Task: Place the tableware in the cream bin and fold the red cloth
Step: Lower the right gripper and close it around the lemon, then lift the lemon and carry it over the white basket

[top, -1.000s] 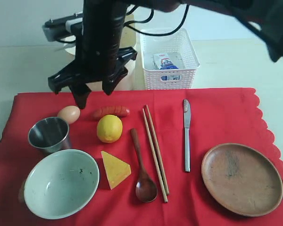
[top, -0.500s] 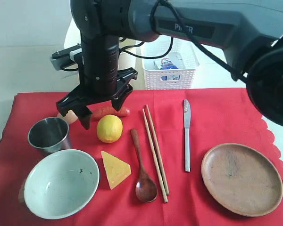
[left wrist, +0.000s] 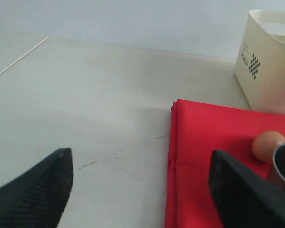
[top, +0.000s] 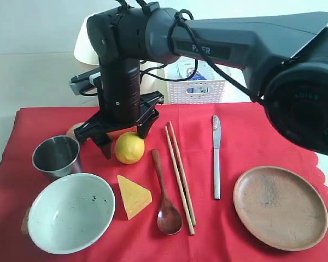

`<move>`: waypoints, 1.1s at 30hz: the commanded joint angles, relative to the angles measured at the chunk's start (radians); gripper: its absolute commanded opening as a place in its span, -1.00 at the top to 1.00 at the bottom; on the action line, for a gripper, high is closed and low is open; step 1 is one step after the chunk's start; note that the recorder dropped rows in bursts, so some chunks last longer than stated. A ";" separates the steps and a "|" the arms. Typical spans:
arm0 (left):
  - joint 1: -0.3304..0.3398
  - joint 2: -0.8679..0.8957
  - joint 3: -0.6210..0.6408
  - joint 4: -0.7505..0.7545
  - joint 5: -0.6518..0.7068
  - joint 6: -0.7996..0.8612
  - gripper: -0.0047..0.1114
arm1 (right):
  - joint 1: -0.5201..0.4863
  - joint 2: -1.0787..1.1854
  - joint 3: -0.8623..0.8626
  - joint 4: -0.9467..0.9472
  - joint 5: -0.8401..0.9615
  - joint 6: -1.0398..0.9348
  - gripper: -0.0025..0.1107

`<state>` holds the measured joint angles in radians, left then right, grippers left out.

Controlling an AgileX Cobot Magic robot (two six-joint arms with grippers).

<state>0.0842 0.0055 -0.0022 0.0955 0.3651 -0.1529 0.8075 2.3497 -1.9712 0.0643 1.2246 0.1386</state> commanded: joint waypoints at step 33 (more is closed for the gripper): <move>-0.003 -0.005 0.002 -0.002 -0.010 -0.004 -0.38 | -0.006 -0.132 0.000 -0.174 -0.004 -0.015 0.96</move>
<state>0.0842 0.0055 -0.0022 0.0955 0.3651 -0.1529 0.8014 2.2704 -1.9712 -0.0792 1.2246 0.1590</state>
